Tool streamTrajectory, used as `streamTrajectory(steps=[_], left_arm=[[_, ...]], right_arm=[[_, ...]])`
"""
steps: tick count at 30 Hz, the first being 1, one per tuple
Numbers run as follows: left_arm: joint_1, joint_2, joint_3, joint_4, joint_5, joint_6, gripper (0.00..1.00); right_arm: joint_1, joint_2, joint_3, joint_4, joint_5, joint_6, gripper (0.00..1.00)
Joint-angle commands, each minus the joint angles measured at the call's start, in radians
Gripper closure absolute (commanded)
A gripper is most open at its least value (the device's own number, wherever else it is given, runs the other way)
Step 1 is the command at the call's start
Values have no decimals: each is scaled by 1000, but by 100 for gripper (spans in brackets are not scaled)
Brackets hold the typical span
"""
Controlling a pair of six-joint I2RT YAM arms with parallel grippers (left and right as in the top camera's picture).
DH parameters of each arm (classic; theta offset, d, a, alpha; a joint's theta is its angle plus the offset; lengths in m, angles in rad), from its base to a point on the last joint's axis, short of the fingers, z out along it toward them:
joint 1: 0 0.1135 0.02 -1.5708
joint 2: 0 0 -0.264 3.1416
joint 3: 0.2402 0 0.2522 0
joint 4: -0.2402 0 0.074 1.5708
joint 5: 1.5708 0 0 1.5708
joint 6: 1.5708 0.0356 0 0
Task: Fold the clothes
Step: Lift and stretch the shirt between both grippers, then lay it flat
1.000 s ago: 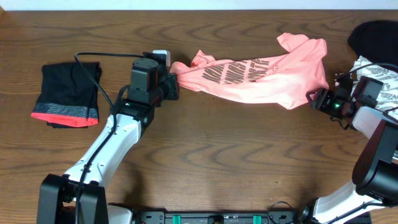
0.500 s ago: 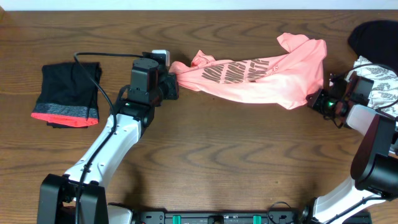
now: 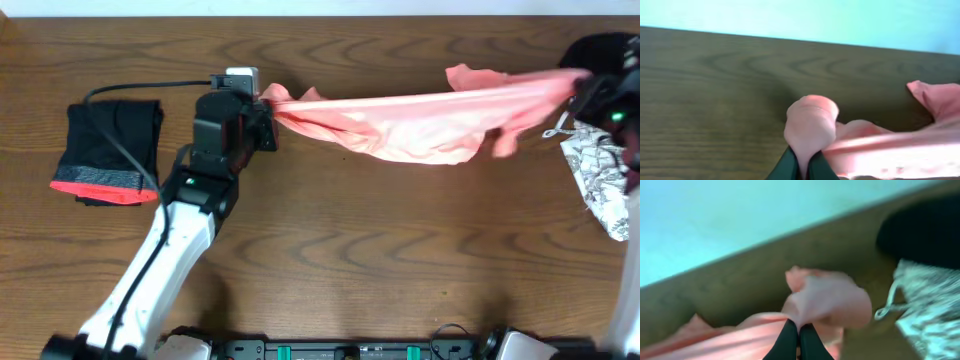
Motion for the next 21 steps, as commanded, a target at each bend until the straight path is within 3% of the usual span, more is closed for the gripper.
streamTrajectory(steps=[1,12,21], left_arm=[[4,-64,22,-32,-31,10,94],[4,-289,22,-183,-31,32,94],[4,-458,22,-194,-32,32,94]], right_arm=[[-10,-15,52,-48,66,-16,99],[-10,-63,143,-146,66,-18,99],[-11,-123,294,-267,147,-18,99]])
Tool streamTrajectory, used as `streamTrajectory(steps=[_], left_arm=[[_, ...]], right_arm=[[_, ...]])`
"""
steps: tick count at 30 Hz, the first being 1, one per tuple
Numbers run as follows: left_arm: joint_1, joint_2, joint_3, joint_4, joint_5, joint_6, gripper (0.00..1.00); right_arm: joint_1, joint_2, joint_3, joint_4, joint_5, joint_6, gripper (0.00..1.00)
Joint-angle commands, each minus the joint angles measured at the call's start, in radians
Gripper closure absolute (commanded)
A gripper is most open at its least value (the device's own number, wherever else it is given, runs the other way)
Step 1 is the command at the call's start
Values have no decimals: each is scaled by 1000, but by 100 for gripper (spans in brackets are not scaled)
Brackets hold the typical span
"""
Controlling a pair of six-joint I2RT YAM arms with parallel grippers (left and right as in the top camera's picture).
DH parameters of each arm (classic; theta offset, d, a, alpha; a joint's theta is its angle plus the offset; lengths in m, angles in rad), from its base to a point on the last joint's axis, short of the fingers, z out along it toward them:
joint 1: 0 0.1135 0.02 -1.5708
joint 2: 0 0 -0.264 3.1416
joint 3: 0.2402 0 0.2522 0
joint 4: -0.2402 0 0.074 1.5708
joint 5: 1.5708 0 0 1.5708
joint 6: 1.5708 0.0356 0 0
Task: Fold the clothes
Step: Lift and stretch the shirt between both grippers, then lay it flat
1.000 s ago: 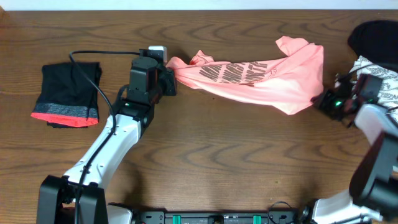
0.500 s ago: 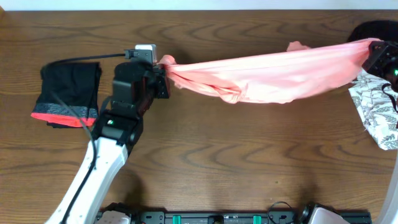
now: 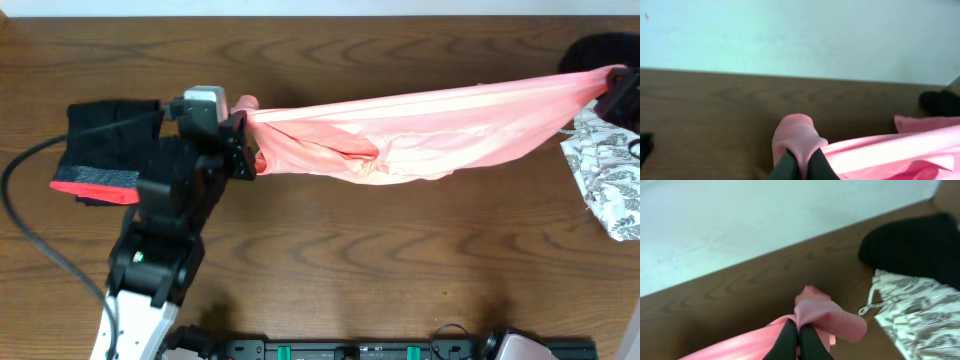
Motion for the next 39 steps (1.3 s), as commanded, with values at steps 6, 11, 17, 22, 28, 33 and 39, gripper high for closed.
streamTrajectory(steps=[6,11,17,22,28,33,39], left_arm=[[5,-107,22,19,-91,24,94],[5,-12,22,86,-143,46,94],[5,269,22,318,-143,46,94],[44,526,24,737,-164,39,94],[96,578,75,917,-195,-98,94],[100,571,82,847,-194,-97,94],[100,572,82,553,-148,-85,94]], right_arm=[[-11,-52,102,-53,116,-10,99],[-10,32,102,-51,110,-8,99],[2,219,102,25,59,-2,99],[21,376,102,260,-98,11,99],[22,386,106,504,-162,148,99],[23,365,140,471,-147,118,99],[24,368,140,263,-105,-1,99]])
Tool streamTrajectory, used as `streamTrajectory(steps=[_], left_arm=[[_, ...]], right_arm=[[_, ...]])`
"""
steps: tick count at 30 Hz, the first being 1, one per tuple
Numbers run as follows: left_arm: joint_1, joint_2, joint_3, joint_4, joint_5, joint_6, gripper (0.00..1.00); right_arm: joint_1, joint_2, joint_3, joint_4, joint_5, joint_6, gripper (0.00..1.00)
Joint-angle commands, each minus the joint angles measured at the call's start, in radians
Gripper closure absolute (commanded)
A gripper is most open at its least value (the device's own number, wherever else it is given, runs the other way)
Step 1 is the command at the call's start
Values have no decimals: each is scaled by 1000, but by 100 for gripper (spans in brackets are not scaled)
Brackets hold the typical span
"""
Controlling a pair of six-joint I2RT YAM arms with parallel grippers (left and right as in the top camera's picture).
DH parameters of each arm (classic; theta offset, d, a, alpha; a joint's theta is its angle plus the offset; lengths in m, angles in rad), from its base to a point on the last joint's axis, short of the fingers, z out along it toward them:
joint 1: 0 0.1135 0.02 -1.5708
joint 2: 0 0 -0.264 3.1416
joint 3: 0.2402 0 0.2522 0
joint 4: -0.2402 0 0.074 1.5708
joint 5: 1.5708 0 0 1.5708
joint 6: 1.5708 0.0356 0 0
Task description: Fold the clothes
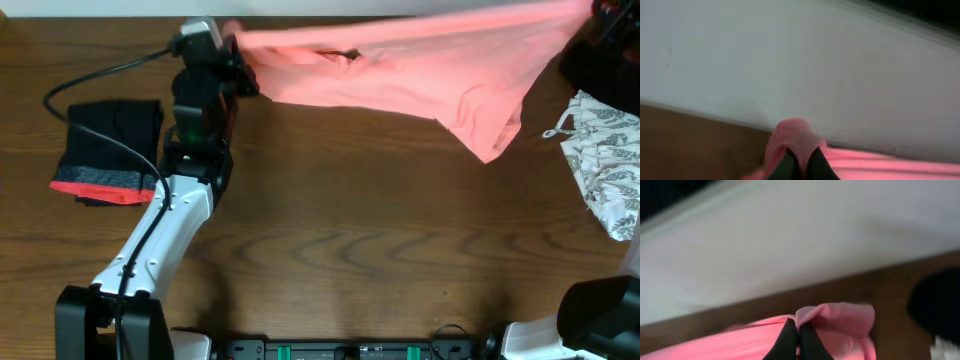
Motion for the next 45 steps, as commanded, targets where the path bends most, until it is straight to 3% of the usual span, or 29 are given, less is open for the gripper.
streamTrajectory(steps=[1,7,14,21,29,36,43,45], left_arm=[[17,-2,11,-112,4,3,94],[17,-3,11,-430,21,2,94],[17,-9,11,-666,21,2,94],[17,-40,11,-910,21,-1,94],[17,-55,11,-1166,21,-1,94],[17,-55,11,-1232,20,-1,93],[17,-55,11,-1293,20,-1,93],[17,-55,11,-1305,20,-1,83]], right_arm=[[-3,-10,19,-85,73,-95,99],[-3,-10,16,-396,105,-158,99],[-3,-10,12,-761,264,-158,99],[-3,-10,-12,-949,383,-158,99],[-3,-10,-153,-996,384,-158,99],[-3,-10,-369,-935,384,-159,99],[-3,-10,-476,-885,384,-159,99],[-3,-10,-479,-885,384,-159,99]])
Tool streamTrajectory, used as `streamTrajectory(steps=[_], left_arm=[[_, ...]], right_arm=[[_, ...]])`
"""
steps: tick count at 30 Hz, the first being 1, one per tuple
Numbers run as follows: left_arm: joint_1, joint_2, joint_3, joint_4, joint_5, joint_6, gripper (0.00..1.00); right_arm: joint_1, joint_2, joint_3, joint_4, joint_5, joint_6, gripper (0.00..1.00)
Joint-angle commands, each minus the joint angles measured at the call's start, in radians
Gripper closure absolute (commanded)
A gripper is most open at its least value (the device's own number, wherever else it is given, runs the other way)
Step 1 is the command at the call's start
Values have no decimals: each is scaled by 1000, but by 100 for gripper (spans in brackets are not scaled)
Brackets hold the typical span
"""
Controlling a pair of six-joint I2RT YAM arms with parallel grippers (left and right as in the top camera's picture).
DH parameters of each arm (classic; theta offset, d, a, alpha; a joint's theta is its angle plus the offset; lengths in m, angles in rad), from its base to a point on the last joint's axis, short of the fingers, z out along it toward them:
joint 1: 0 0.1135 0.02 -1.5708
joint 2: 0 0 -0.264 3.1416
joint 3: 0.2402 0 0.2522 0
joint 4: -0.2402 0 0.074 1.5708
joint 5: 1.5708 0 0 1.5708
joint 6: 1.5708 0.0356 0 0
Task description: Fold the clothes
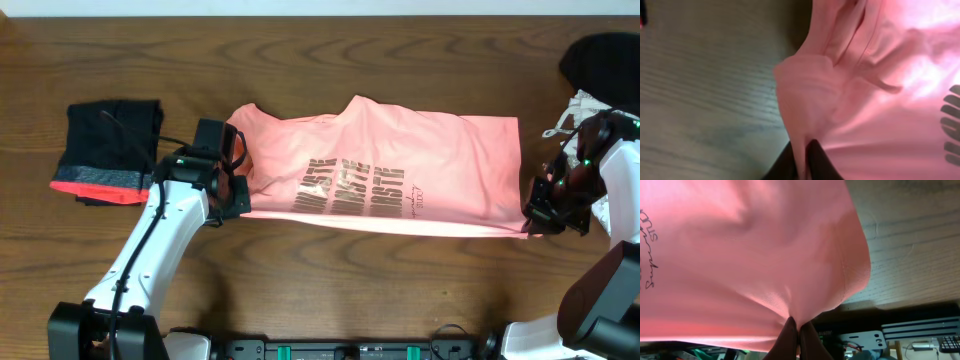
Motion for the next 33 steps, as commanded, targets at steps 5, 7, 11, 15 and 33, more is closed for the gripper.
streamTrajectory(steps=[5,7,11,15,33], left_arm=[[9,-10,11,-27,-29,-5,76],[9,-10,11,-27,-29,-5,73],[9,-10,11,-27,-29,-5,72],[9,-10,11,-27,-29,-5,72],[9,-10,11,294,-29,73,55]], right_arm=[[-3,-11,-5,3,26,-10,99],[-3,-11,-5,3,26,-11,99],[-3,-11,-5,3,26,-10,99],[-3,-10,-5,3,26,-10,99],[-4,-11,29,191,-159,-31,41]])
